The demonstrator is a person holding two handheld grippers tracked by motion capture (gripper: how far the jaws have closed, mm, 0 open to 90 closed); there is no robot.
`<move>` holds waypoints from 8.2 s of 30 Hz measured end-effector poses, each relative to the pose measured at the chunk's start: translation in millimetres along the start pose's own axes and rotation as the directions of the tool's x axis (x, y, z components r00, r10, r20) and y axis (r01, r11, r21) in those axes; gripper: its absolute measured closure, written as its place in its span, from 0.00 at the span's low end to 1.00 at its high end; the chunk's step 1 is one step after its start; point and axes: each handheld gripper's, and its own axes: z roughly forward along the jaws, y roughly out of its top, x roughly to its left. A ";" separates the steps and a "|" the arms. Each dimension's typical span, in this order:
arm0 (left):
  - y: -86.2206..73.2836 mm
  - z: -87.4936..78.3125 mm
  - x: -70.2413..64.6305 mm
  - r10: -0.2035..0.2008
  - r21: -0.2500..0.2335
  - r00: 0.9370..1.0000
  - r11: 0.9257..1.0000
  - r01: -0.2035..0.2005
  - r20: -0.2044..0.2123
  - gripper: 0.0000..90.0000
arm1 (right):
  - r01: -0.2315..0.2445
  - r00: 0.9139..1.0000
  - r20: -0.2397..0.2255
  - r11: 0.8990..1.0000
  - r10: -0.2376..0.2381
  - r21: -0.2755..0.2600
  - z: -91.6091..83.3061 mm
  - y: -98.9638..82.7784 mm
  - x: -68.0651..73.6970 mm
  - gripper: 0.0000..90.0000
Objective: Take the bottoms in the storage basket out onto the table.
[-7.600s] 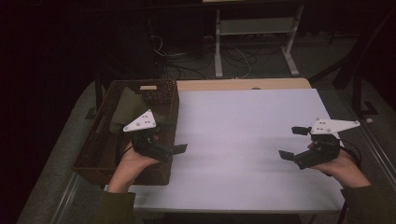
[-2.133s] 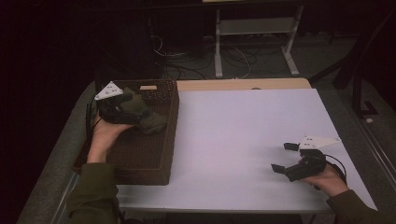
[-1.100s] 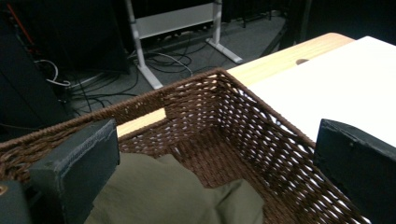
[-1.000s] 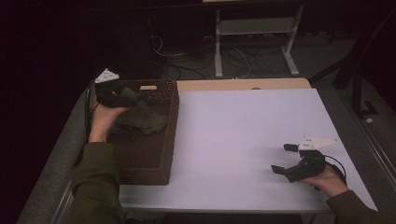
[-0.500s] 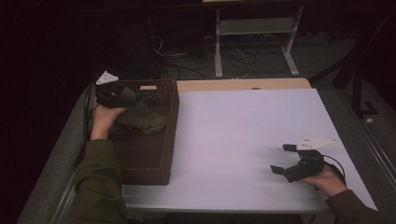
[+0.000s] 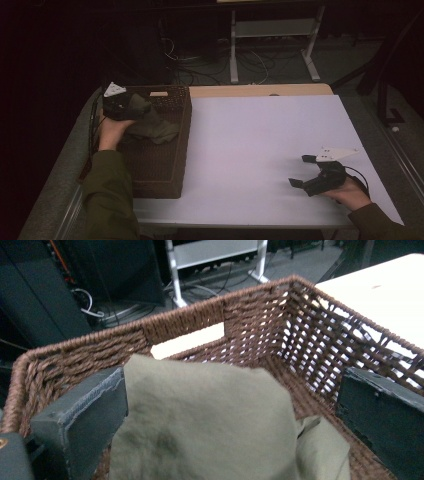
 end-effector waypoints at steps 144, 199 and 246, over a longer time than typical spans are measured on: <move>13.7 -11.3 -32.5 -0.035 0.321 0.999 0.947 0.026 0.024 0.57 | 0.010 0.999 -0.049 0.999 -0.008 0.046 1.6 -6.3 1.0 0.00; 72.3 -65.0 -90.8 0.005 0.112 0.990 0.993 -0.021 0.143 0.57 | 0.002 0.999 -0.046 0.999 0.000 0.043 3.5 -4.5 -0.9 0.00; 99.1 -11.2 -210.1 0.148 0.036 0.889 0.983 -0.181 0.434 0.57 | -0.001 0.999 -0.053 0.999 0.003 0.040 1.6 -4.8 -1.0 0.00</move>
